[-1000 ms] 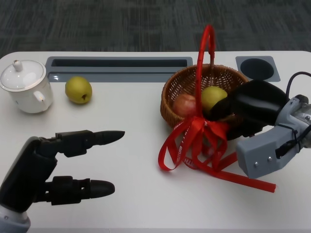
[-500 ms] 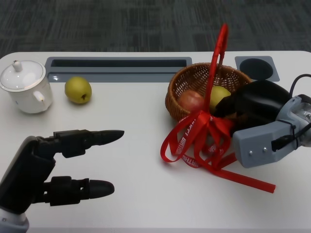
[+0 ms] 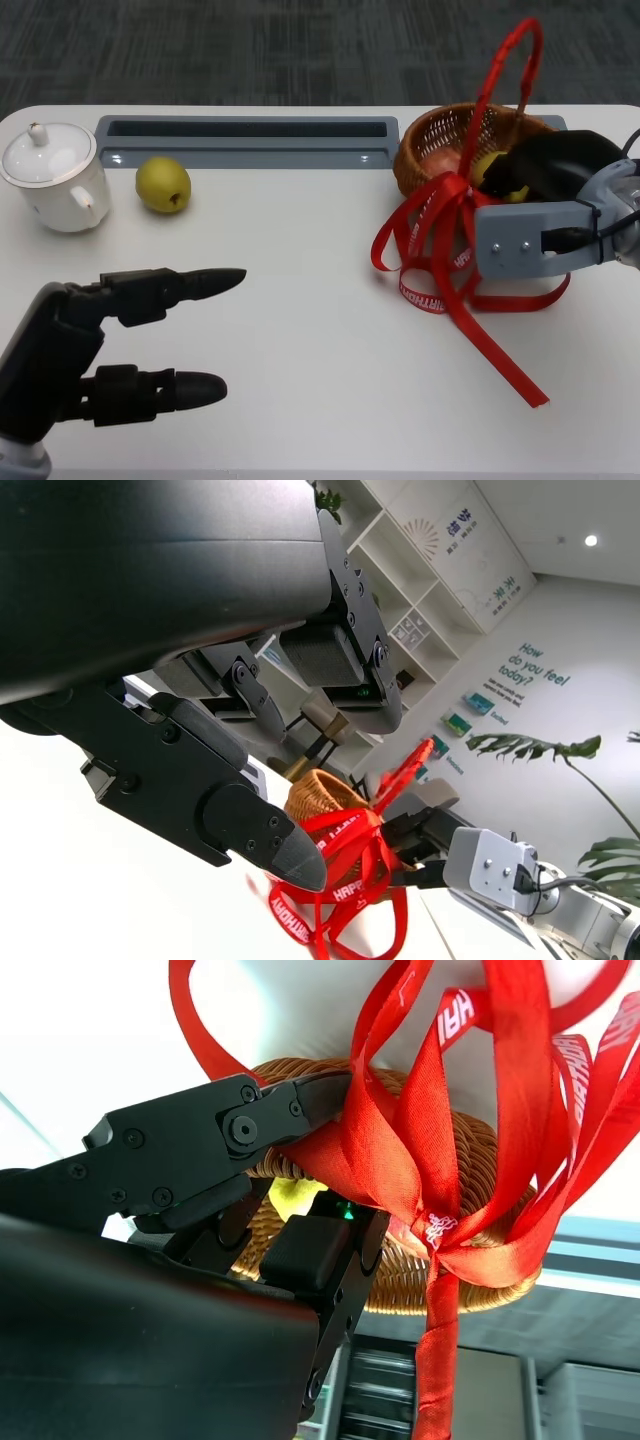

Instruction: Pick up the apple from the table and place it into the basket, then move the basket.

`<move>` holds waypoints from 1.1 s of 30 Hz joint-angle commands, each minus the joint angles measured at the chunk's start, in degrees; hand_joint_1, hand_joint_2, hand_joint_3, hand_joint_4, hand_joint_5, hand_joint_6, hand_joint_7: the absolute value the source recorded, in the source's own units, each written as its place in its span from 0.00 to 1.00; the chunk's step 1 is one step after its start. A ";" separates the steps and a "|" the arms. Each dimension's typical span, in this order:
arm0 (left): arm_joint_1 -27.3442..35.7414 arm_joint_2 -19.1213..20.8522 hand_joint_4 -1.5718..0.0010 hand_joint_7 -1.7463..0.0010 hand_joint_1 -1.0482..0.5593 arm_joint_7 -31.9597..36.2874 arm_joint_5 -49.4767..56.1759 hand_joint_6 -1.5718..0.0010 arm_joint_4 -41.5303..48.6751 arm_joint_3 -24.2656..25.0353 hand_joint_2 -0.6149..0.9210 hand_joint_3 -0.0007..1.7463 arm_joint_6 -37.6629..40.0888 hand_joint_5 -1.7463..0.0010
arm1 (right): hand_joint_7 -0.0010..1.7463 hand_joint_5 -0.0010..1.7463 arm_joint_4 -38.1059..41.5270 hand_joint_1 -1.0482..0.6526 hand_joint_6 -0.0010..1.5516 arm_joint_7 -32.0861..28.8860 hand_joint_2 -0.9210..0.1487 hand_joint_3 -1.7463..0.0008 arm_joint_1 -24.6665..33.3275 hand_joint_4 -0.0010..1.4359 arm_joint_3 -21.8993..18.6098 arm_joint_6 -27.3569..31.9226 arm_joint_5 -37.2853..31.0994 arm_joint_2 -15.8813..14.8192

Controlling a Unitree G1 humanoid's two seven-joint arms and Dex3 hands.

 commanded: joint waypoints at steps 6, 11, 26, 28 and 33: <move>3.13 0.85 0.41 1.00 0.40 0.52 -1.08 0.45 -3.27 1.35 0.82 0.00 -0.49 0.99 | 0.01 0.03 0.94 0.43 0.66 -1.24 0.01 0.99 -2.81 0.83 -1.24 5.52 -0.42 -0.26; 4.80 1.02 0.41 1.00 0.42 0.48 -1.45 0.45 -3.83 2.03 0.81 0.00 -1.11 1.00 | 0.00 0.01 1.14 0.41 0.65 -0.27 0.00 0.98 -2.88 0.81 -3.51 8.23 0.66 -0.23; 11.69 1.46 0.40 1.00 0.40 0.29 -2.30 0.44 -6.88 5.46 0.82 0.00 -3.02 1.00 | 0.00 0.00 1.19 0.40 0.64 -0.58 0.00 0.96 -4.10 0.80 -6.29 12.30 1.29 0.63; 11.92 1.60 0.40 1.00 0.41 0.10 -2.64 0.44 -6.97 5.45 0.82 0.00 -2.93 1.00 | 0.00 0.00 1.20 0.39 0.64 -0.88 0.00 0.96 -4.14 0.80 -6.58 12.50 1.35 0.62; 11.71 1.85 0.40 1.00 0.41 -0.08 -3.03 0.44 -6.72 5.17 0.82 0.00 -2.36 1.00 | 0.01 0.01 1.19 0.39 0.66 -2.69 0.00 0.97 -4.14 0.81 -6.44 13.11 0.57 0.70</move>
